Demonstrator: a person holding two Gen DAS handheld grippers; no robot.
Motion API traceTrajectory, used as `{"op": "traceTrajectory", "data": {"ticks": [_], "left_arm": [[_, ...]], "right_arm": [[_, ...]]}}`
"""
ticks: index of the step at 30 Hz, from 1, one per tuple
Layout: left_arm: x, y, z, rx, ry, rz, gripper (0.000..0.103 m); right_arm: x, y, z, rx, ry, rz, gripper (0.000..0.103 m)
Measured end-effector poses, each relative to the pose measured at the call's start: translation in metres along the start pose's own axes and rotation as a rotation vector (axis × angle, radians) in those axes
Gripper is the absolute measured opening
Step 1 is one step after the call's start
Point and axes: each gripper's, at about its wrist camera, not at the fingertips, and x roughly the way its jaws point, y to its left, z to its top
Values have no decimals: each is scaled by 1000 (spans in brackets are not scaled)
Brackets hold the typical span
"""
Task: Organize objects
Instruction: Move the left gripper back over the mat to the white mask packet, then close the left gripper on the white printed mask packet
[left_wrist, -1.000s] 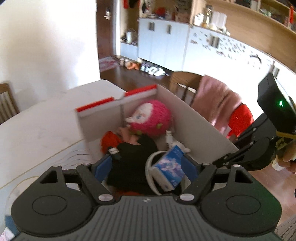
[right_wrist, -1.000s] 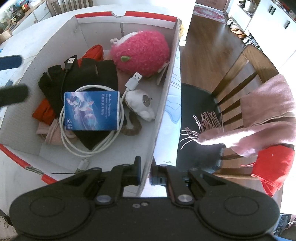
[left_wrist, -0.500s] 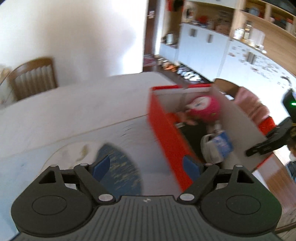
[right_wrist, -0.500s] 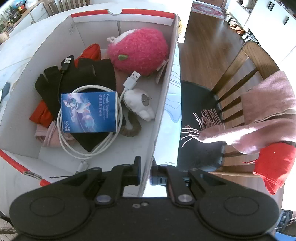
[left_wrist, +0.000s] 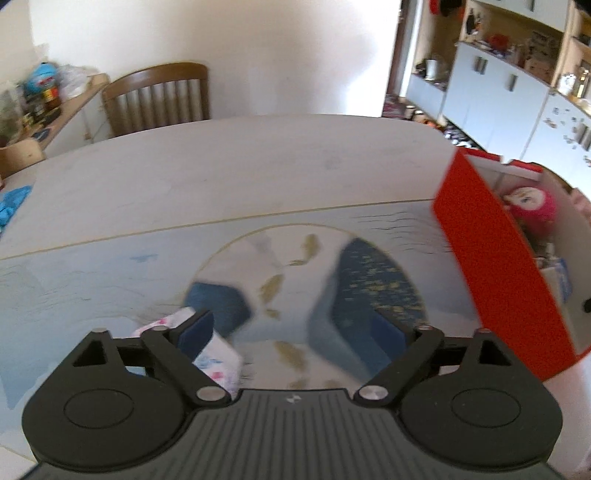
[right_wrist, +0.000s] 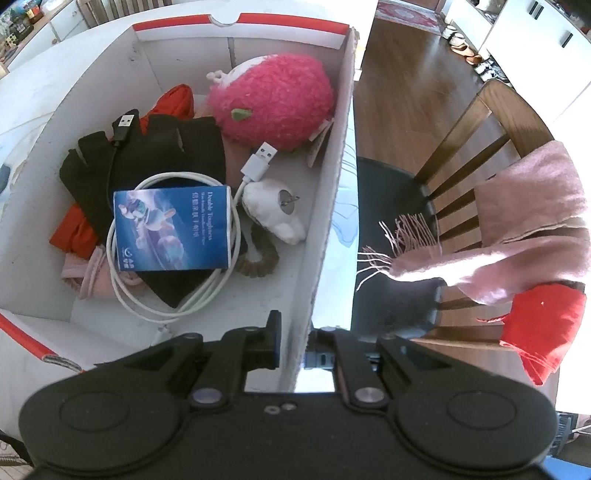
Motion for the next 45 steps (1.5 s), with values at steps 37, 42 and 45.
{"op": "traceTrajectory", "data": {"ticks": [37,42,45], "left_arm": [[80,78,-21,-142,159,142,96],[73,71,-20,-145,143,143,69],[69,70,-17,-149,144,141,47]], "right_arm": [[2,2,6,12,15,-20,9],[2,2,6,9,11,-14,9],[2,1,5,7,8,-10,9]]}}
